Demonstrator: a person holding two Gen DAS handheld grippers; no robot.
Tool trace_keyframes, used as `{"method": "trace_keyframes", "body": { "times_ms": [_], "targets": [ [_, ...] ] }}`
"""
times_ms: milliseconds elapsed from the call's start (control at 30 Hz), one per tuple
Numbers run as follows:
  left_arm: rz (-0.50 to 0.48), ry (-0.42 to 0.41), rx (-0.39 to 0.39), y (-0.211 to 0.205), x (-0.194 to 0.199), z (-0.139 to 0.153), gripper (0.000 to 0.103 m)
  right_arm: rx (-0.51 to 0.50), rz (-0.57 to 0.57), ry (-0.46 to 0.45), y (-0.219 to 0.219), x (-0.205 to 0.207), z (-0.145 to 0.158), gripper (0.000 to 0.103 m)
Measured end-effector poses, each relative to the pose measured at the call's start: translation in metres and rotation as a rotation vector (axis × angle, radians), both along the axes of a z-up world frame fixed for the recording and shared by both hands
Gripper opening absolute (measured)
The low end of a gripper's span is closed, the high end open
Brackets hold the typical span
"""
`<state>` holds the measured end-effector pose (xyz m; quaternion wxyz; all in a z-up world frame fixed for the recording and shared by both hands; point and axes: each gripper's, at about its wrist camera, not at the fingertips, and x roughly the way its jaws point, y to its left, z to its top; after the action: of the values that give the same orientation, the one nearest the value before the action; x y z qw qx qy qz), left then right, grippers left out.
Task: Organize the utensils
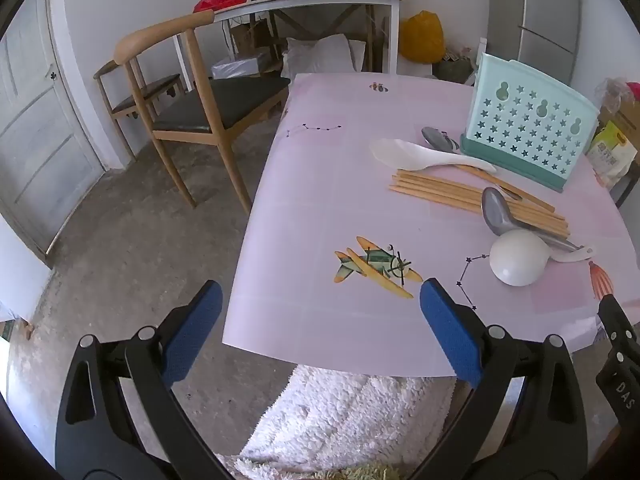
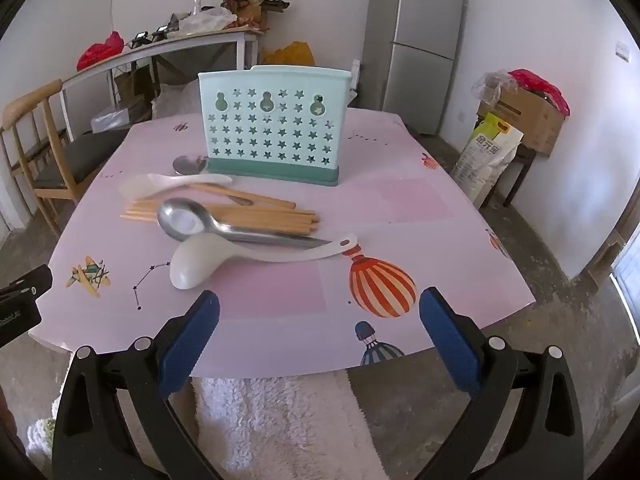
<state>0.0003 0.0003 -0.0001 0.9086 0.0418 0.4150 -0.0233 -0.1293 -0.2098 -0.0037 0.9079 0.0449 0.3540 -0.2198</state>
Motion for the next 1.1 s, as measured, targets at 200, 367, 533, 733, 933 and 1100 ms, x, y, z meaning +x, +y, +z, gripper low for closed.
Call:
{"method": "trace_keyframes", "body": {
  "times_ms": [200, 367, 533, 733, 933, 1100],
  "targets": [
    [-0.003, -0.007, 0.006, -0.0051, -0.0017, 0.0017, 0.096, 0.014, -0.002, -0.009, -0.0051, -0.0034, 0.0051, 0.097],
    [-0.005, -0.008, 0.008, -0.0051, -0.0011, 0.0009, 0.096, 0.017, -0.019, -0.013, -0.0053, -0.002, 0.0031, 0.097],
    [-0.005, -0.008, 0.007, -0.0032, -0.0021, -0.001, 0.096, 0.016, -0.019, -0.014, -0.0058, -0.0013, 0.0036, 0.097],
    [-0.009, -0.001, 0.003, -0.0032, -0.0011, -0.0006, 0.096, 0.019, -0.018, -0.015, -0.0064, -0.0016, 0.0042, 0.097],
    [-0.007, 0.0, 0.003, -0.0038, -0.0004, -0.0006, 0.096, 0.018, -0.018, -0.014, -0.0058, -0.0008, 0.0036, 0.097],
    [-0.01, -0.001, 0.005, -0.0036, -0.0007, -0.0004, 0.096, 0.019, -0.017, -0.015, -0.006, -0.0012, 0.0043, 0.097]
  ]
}}
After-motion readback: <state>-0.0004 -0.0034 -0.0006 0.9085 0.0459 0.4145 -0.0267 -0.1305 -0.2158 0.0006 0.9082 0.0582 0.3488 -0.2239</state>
